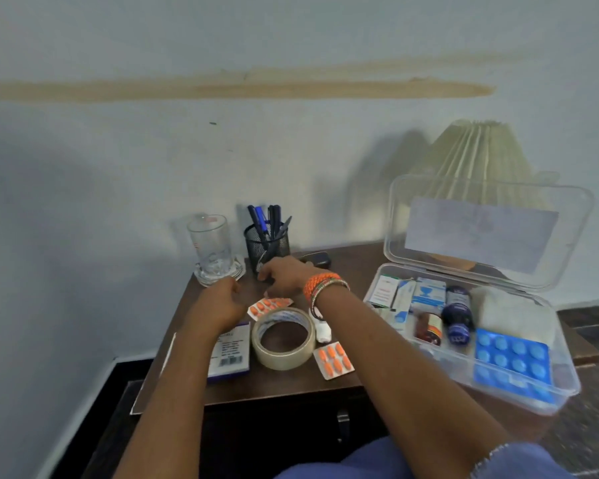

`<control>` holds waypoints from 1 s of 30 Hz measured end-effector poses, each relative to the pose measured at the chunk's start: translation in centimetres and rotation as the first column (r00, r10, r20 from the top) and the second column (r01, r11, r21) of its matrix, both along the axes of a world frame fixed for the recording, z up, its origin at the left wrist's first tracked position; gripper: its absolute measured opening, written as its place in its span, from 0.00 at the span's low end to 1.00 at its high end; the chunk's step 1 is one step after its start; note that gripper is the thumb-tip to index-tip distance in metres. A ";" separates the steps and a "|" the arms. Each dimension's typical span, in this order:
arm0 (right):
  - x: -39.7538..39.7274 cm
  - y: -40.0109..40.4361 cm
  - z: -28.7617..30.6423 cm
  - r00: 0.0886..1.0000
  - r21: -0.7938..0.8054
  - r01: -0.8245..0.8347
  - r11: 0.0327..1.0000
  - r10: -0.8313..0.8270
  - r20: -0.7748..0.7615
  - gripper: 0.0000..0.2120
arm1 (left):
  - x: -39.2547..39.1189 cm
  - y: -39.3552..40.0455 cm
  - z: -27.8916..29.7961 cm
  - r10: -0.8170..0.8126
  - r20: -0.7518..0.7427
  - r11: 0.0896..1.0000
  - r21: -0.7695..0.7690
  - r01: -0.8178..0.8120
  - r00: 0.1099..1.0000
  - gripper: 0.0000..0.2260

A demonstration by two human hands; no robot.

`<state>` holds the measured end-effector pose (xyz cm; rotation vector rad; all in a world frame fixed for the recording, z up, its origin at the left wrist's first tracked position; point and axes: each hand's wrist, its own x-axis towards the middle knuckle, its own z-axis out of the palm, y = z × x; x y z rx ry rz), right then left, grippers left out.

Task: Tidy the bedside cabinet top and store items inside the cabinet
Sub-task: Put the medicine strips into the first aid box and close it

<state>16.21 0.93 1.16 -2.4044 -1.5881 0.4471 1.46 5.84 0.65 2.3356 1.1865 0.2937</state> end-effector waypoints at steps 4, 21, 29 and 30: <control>0.9 -0.3 -1.2 0.997 0.053 0.056 0.997 -0.052 -0.060 0.17 | 0.3 0.3 -0.3 -0.003 -0.004 1.000 0.003 0.003 1.000 0.17; 0.0 0.3 -2.0 0.999 0.017 -0.021 1.000 0.022 -0.040 0.12 | 0.2 0.4 -1.2 0.028 -0.137 1.000 -0.004 -0.029 0.990 0.22; 0.3 -0.5 -1.0 0.996 0.177 -0.031 0.984 0.044 -0.072 0.08 | 0.5 0.2 -0.9 -0.019 -0.026 1.000 -0.020 0.018 0.999 0.21; 0.3 -0.8 -0.5 0.995 0.239 -0.038 0.970 0.059 -0.082 0.07 | 0.5 0.2 -0.8 -0.032 0.045 0.999 -0.040 0.034 0.998 0.20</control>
